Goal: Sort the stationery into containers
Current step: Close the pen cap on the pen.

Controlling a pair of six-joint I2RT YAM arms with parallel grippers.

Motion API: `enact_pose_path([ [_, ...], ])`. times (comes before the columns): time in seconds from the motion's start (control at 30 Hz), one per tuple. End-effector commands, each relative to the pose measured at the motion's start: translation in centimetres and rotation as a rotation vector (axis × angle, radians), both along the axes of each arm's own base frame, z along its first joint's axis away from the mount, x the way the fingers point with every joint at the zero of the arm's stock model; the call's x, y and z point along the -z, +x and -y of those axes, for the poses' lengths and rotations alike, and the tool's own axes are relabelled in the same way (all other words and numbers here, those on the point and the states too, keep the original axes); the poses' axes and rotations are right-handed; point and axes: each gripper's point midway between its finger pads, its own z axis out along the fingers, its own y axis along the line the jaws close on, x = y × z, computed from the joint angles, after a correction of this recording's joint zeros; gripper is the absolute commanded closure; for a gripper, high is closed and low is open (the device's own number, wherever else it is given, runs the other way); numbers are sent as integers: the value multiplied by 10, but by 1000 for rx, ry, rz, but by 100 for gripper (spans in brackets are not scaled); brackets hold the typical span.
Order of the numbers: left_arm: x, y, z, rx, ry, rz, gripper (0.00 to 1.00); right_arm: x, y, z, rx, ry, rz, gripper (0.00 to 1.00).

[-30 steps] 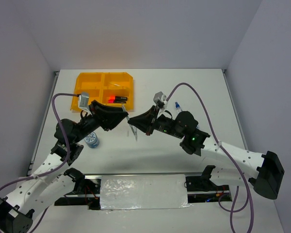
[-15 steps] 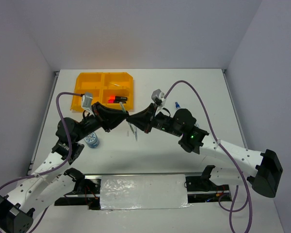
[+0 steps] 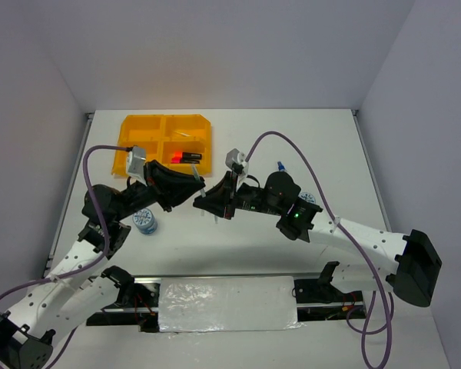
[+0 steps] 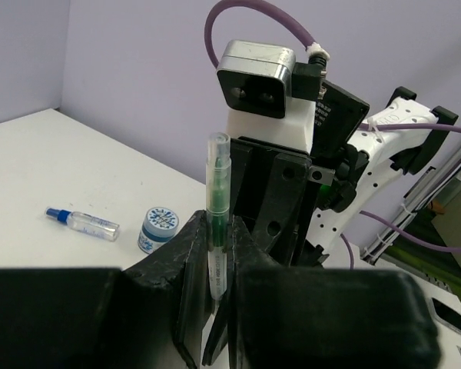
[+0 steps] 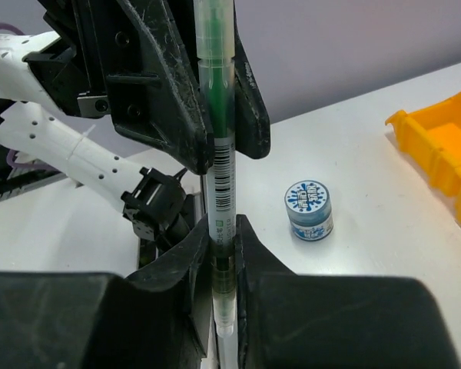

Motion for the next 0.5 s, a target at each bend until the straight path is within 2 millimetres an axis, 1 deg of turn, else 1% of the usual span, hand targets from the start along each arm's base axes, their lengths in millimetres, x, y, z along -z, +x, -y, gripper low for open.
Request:
enact_pose_path([
  [0.0,-27,-19,1,65,-15,132,100,-35,-1,1,-7,72,59,100],
  [0.03,-26,-17,1,57,-3,124,100,-36,-2,1,-11,75,61,100],
  [0.07,-25,-16,2,55,2,125,94,-38,-2,2,-11,78,63,100],
  [0.13,-26,-14,2,41,6,126,73,-39,-4,2,-14,81,66,100],
  [0.17,-30,-12,-1,15,4,130,56,-37,-1,2,-5,78,62,100],
  [0.2,-31,-9,-2,0,6,129,51,-36,-2,2,-3,76,60,100],
  [0.27,-42,-6,-6,-37,6,139,43,-30,2,2,16,62,51,100],
  [0.3,-47,-6,-7,-51,3,143,36,-27,3,1,16,55,48,100],
  [0.33,-58,-4,-10,-77,-5,159,34,-26,3,1,16,51,46,100],
  [0.37,-59,-2,-11,-89,3,149,30,-24,4,1,15,43,44,100],
  [0.4,-62,0,-12,-100,5,145,28,-24,3,0,13,40,44,100],
  [0.43,-72,0,-14,-115,-1,160,28,-24,3,0,12,39,44,100],
  [0.47,-73,4,-13,-120,5,152,29,-25,3,0,11,39,47,100],
])
